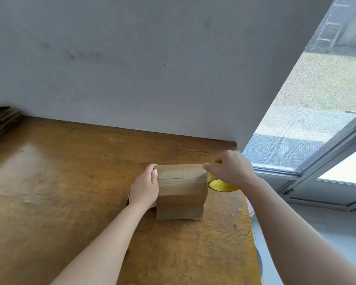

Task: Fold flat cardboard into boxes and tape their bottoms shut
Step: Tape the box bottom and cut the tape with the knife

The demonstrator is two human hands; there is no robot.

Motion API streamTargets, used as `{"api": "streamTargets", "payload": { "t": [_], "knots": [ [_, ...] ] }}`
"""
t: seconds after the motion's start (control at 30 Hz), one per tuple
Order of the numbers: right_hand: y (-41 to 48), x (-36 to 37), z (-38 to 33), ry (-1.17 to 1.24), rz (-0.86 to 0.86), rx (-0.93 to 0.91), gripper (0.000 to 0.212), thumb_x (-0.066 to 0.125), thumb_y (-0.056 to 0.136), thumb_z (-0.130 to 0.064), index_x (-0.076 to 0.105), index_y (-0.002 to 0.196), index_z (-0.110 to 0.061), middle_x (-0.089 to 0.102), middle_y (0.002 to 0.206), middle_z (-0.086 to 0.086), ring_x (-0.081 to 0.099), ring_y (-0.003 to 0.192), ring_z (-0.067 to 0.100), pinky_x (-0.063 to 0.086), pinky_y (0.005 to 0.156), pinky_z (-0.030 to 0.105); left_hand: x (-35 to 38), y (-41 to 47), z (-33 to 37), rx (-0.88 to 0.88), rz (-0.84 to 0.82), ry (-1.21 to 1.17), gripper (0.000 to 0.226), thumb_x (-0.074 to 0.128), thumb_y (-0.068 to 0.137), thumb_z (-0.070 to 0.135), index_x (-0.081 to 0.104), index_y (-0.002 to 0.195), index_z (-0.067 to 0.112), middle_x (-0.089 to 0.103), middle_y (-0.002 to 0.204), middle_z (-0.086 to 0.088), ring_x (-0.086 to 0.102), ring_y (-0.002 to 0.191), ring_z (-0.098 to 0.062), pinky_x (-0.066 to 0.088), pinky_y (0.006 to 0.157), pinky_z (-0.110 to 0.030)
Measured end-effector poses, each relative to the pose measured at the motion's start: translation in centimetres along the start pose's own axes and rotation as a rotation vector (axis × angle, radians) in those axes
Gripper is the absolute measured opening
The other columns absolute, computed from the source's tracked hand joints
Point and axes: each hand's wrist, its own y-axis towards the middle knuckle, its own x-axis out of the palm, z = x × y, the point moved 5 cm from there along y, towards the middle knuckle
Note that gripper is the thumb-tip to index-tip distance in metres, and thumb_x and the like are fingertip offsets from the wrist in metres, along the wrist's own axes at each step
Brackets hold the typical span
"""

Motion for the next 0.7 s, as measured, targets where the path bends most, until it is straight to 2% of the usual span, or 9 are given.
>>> {"api": "streamTargets", "payload": {
  "t": [0.3,0.43,0.7],
  "knots": [
    [1.2,1.3,1.1,-0.003,-0.075,0.008,0.059,0.061,0.079,-0.061,0.04,0.049,-0.015,0.045,0.053,-0.005,0.04,0.052,0.013,0.025,0.046,0.026,0.1,0.2,0.0,0.019,0.005,0.034,0.044,0.025,0.104,0.032,0.041,0.142,0.017,0.054,0.137,-0.003,0.05,0.124,-0.021,0.044,0.102,-0.04],
    [0.9,2.3,1.8,0.029,-0.094,0.01,0.056,0.061,0.079,-0.06,0.041,0.046,-0.02,0.045,0.054,-0.007,0.039,0.053,0.008,0.024,0.047,0.026,0.3,0.4,0.0,0.025,0.002,0.024,0.044,0.024,0.104,0.032,0.041,0.142,0.017,0.055,0.136,-0.003,0.051,0.123,-0.021,0.044,0.098,-0.036],
    [0.7,3.6,2.5,0.058,-0.082,0.003,0.059,0.06,0.081,-0.058,0.037,0.05,-0.013,0.044,0.052,-0.002,0.044,0.057,0.021,0.024,0.045,0.029,0.6,0.5,-0.4,-0.007,-0.034,-0.053,0.045,0.024,0.104,0.035,0.038,0.144,0.019,0.049,0.142,-0.002,0.045,0.129,-0.019,0.036,0.098,-0.027]
  ]
}}
